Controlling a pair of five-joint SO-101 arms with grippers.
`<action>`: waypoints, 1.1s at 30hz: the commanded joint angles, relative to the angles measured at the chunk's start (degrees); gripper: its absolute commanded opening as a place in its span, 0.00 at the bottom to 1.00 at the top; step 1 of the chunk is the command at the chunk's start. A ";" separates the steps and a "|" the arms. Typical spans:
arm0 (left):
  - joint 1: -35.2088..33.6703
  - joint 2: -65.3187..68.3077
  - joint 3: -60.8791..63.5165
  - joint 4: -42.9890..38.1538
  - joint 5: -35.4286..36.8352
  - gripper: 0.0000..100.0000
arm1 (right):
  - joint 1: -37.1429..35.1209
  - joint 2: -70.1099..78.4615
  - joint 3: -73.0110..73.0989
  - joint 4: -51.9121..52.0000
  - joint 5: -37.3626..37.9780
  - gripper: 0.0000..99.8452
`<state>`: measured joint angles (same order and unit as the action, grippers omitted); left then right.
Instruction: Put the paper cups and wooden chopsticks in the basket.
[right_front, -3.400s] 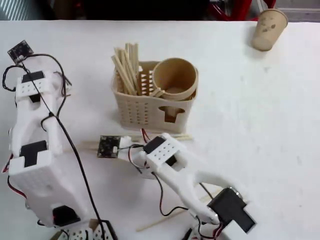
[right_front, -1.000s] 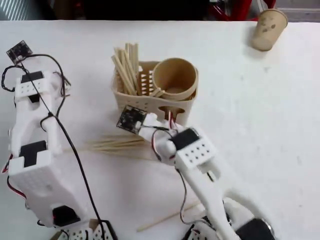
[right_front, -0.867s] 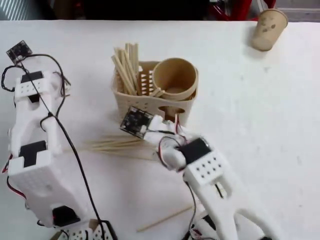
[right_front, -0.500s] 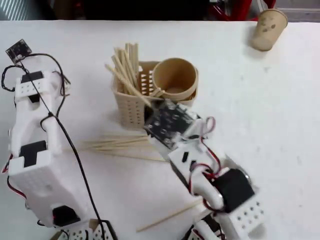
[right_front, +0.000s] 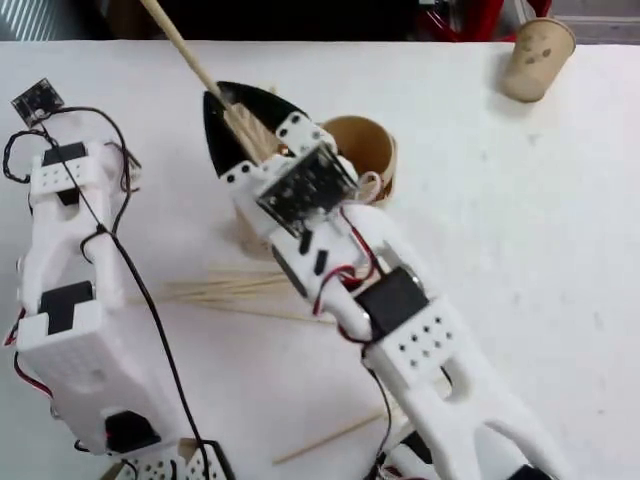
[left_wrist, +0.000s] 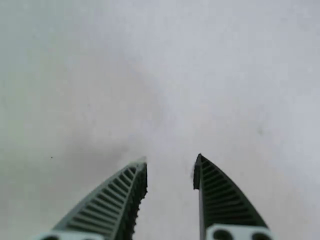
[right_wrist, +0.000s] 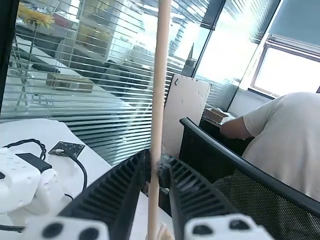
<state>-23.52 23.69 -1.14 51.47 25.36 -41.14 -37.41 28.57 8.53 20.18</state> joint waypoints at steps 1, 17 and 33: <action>-0.48 -0.31 -0.62 -1.14 0.26 0.17 | 1.54 5.49 -2.02 -6.73 -0.53 0.02; -0.57 -0.31 -0.62 -0.79 0.26 0.17 | 7.43 0.22 15.03 -6.55 -10.46 0.05; -1.10 -0.31 -0.53 -0.88 0.26 0.17 | 3.03 -15.34 15.56 30.73 5.98 0.09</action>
<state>-23.60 23.69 -1.14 51.47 25.36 -34.11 -51.03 44.57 26.81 12.44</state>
